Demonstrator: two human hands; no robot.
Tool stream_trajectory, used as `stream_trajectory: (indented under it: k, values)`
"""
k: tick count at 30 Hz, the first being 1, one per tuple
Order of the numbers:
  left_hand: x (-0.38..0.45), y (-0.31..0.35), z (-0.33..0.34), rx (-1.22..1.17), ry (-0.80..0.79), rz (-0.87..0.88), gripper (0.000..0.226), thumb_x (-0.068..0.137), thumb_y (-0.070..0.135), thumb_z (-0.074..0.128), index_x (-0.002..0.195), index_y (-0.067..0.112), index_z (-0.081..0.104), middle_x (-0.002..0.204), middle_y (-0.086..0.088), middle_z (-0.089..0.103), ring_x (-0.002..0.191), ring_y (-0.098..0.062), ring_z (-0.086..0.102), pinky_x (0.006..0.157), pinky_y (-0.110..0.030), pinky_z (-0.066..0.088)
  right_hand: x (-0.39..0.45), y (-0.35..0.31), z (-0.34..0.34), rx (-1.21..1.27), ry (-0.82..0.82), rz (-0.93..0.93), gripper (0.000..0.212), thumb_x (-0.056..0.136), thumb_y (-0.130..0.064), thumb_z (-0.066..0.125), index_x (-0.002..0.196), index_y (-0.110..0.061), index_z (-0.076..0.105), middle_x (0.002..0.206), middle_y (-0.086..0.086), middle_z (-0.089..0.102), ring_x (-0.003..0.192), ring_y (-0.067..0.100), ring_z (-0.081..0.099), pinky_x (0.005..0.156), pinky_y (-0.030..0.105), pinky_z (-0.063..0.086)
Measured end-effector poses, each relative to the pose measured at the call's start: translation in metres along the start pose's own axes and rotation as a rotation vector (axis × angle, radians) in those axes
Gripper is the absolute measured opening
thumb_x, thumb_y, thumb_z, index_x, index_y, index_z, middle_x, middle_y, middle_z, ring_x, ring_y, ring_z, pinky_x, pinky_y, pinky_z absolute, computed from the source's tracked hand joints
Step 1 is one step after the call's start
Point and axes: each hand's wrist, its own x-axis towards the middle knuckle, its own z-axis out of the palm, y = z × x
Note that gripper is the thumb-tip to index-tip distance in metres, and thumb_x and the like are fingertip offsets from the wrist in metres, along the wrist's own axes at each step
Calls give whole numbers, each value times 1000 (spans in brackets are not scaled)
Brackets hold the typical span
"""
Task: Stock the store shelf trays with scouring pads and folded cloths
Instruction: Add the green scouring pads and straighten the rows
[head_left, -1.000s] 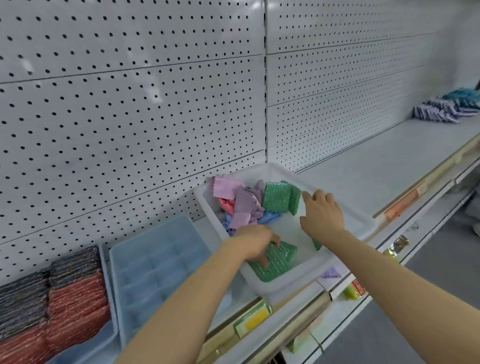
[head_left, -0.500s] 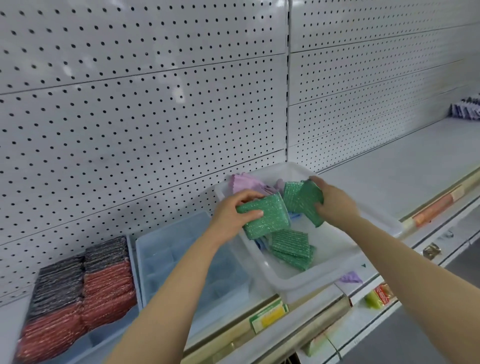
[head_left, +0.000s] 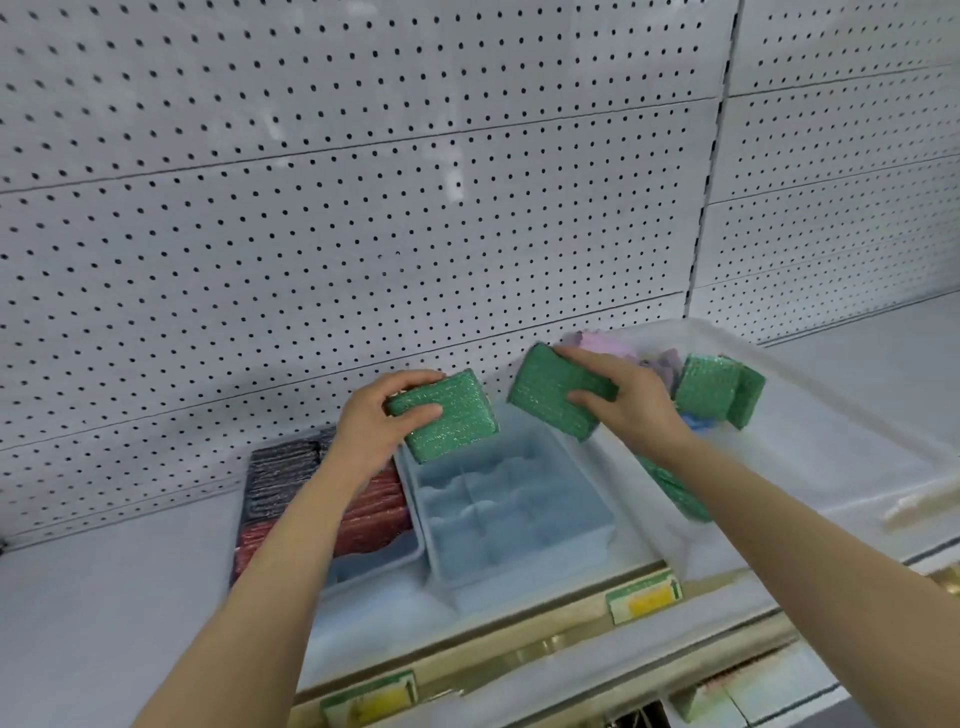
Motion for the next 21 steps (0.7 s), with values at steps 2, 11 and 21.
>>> stream_trajectory:
  k: [2, 11, 21]
  values:
    - [-14, -9, -25, 9, 21, -32, 35, 78, 10, 77, 108, 29, 72, 115, 17, 65, 104, 3, 60, 90, -16, 50, 1, -13, 23, 3, -54, -35, 57, 84, -13, 69, 130, -43, 52, 117, -2, 65, 101, 9, 56, 91, 23, 45]
    - [-85, -53, -128, 90, 98, -197, 32, 79, 12, 77, 100, 36, 74, 112, 15, 68, 104, -6, 63, 87, -24, 52, 4, -72, 124, 87, -243, -168, 54, 86, -15, 67, 128, -46, 53, 104, 1, 63, 92, 22, 58, 83, 35, 49]
    - [-134, -119, -130, 584, -62, -231, 26, 80, 22, 78, 100, 37, 69, 108, 18, 64, 104, -6, 57, 91, -26, 46, -7, -94, 186, 75, -363, -265, 62, 85, -20, 68, 128, -59, 45, 104, -2, 65, 90, 18, 59, 81, 41, 52]
